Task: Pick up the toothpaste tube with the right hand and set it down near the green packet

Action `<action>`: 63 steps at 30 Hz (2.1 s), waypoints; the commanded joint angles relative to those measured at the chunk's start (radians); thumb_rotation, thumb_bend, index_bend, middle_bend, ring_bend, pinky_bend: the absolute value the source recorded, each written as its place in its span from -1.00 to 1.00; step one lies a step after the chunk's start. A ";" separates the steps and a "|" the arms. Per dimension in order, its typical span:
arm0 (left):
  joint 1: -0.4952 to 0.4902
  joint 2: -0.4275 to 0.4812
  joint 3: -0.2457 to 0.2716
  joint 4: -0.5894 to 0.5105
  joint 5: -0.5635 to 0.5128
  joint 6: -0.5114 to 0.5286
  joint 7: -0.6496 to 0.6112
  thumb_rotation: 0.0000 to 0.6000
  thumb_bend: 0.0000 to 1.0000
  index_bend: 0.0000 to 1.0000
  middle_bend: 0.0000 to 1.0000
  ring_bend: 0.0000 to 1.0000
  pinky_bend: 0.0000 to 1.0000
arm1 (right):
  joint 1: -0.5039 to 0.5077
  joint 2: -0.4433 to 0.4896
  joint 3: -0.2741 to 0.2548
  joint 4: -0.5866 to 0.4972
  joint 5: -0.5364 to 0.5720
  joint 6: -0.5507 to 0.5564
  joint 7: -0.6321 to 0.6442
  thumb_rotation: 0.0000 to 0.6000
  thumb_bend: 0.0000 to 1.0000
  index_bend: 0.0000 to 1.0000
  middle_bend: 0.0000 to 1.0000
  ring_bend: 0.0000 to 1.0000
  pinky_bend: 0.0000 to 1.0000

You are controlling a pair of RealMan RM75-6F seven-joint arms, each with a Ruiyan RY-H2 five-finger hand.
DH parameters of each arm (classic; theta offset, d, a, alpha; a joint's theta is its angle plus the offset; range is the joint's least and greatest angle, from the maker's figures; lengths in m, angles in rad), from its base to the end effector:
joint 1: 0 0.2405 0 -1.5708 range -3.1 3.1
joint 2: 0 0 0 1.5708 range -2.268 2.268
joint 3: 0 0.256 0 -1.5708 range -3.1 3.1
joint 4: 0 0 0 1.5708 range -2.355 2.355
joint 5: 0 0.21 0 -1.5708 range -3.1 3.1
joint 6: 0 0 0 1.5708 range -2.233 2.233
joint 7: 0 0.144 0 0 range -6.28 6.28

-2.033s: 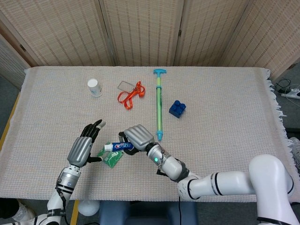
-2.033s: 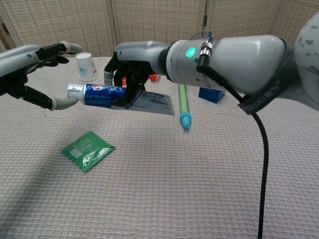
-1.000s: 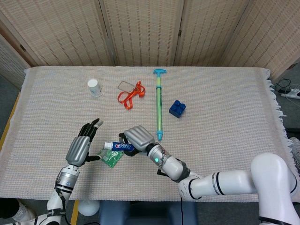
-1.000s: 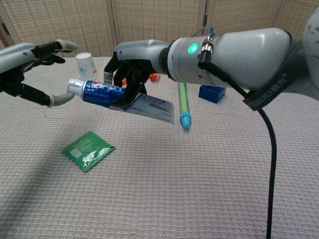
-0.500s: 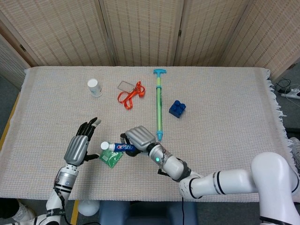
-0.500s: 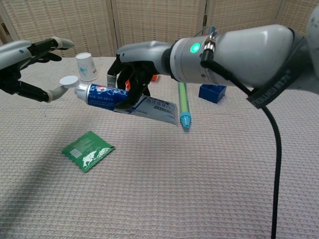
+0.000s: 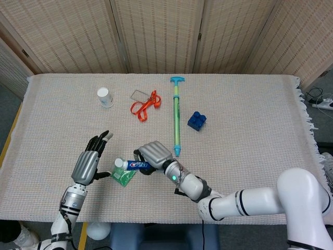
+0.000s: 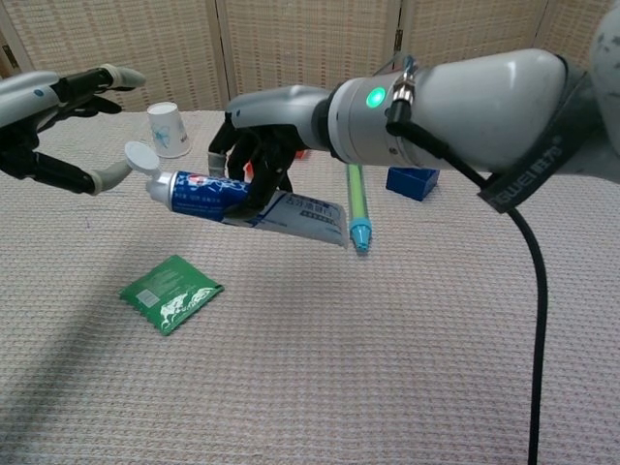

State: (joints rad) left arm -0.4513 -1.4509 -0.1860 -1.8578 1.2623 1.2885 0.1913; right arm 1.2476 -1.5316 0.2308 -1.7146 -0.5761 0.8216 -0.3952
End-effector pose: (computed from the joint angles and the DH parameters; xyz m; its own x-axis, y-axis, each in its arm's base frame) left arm -0.1487 0.2677 0.0460 0.0118 0.1504 0.9886 0.9749 -0.2214 0.0220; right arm 0.0232 -0.3355 -0.0435 0.3579 -0.5216 0.7745 -0.8601 -0.5071 0.0560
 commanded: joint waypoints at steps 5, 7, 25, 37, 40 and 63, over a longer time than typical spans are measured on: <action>-0.002 0.004 0.002 -0.017 0.009 -0.002 0.000 1.00 -0.10 -1.00 -0.92 -0.77 -1.00 | 0.013 -0.014 -0.011 0.004 0.011 0.007 -0.017 1.00 0.64 0.50 0.39 0.53 0.17; -0.003 0.005 0.005 -0.020 0.010 -0.005 0.003 1.00 -0.10 -1.00 -0.92 -0.77 -1.00 | 0.014 -0.017 -0.012 0.003 0.010 0.010 -0.019 1.00 0.64 0.50 0.39 0.53 0.17; 0.036 0.107 0.005 0.016 0.002 0.013 -0.038 1.00 -0.10 -1.00 -0.92 -0.78 -1.00 | -0.054 0.118 -0.188 -0.050 -0.060 0.023 -0.114 1.00 0.64 0.47 0.34 0.42 0.13; 0.059 0.121 0.022 0.041 0.005 0.025 -0.044 1.00 -0.10 -1.00 -0.92 -0.79 -1.00 | -0.168 0.009 -0.260 0.113 -0.181 0.029 -0.059 1.00 0.64 0.00 0.00 -0.08 -0.23; 0.063 0.123 0.025 0.046 0.005 0.025 -0.046 1.00 -0.10 -1.00 -0.92 -0.79 -1.00 | -0.186 -0.013 -0.260 0.144 -0.200 0.021 -0.048 1.00 0.64 -0.20 -0.18 -0.24 -0.37; 0.163 0.289 0.040 0.112 -0.013 0.103 -0.047 1.00 -0.10 -1.00 -0.90 -0.79 -1.00 | -0.626 0.419 -0.340 -0.080 -0.639 0.483 0.192 1.00 0.34 -0.94 -0.74 -0.71 -0.69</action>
State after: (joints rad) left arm -0.3021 -1.1723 -0.1494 -1.7480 1.2545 1.3761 0.1381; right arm 0.7067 -1.1658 -0.0666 -1.7749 -1.1447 1.2143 -0.2418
